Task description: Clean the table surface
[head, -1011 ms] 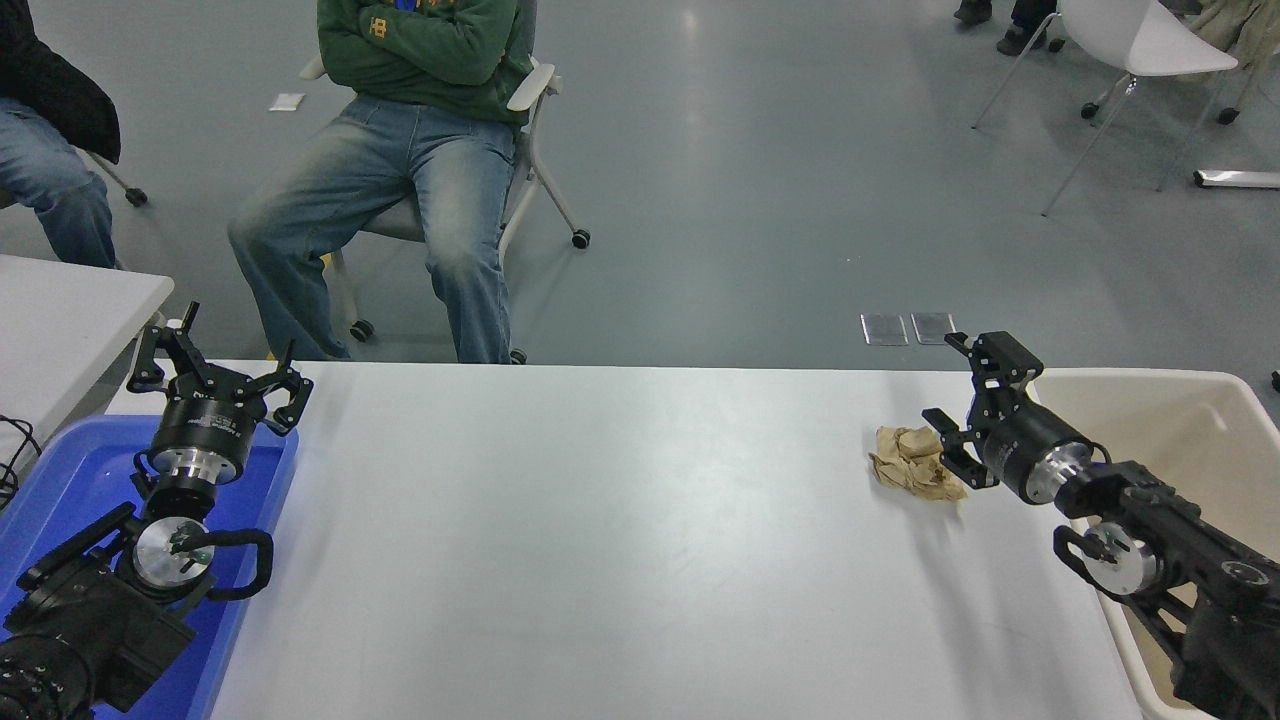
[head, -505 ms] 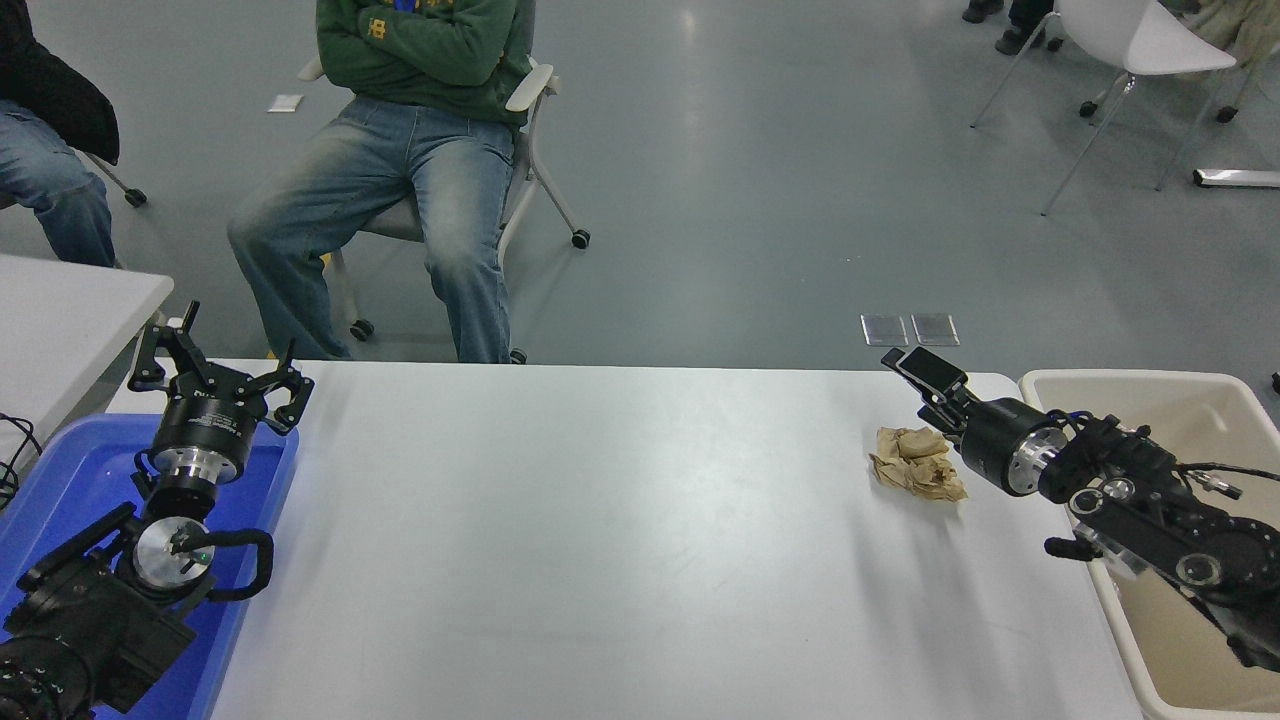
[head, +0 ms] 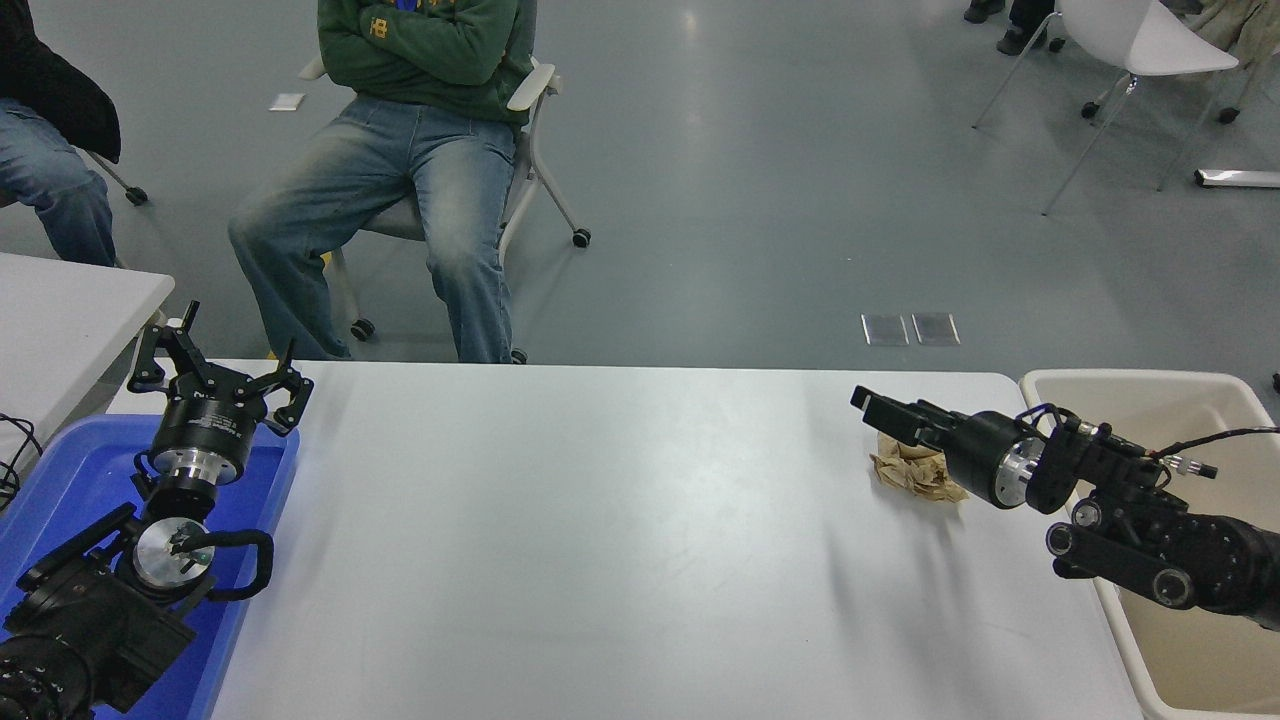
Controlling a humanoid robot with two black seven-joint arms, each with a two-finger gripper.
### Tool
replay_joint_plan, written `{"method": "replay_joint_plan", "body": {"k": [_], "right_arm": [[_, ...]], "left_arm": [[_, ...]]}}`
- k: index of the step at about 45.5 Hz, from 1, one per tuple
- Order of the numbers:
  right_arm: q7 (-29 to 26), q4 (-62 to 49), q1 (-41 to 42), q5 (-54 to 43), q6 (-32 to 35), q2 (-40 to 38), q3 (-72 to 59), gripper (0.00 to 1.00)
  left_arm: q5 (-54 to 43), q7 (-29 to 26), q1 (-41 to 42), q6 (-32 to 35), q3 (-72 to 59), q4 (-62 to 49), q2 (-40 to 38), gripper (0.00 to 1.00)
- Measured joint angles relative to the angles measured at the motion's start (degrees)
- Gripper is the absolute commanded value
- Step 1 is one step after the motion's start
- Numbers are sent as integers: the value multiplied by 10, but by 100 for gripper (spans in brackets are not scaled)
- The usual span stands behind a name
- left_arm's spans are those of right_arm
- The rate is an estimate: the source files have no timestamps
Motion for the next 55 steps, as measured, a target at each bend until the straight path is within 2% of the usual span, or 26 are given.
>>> {"method": "replay_joint_plan", "body": {"k": [16,55], "right_arm": [[2,-95,0,3,-41,48,-68,100],[4,-307,-75,14,-51,176,-84,100]], "left_arm": [[0,0,0,0,0,0,0,100],[0,0,0,0,0,0,0,100]]}}
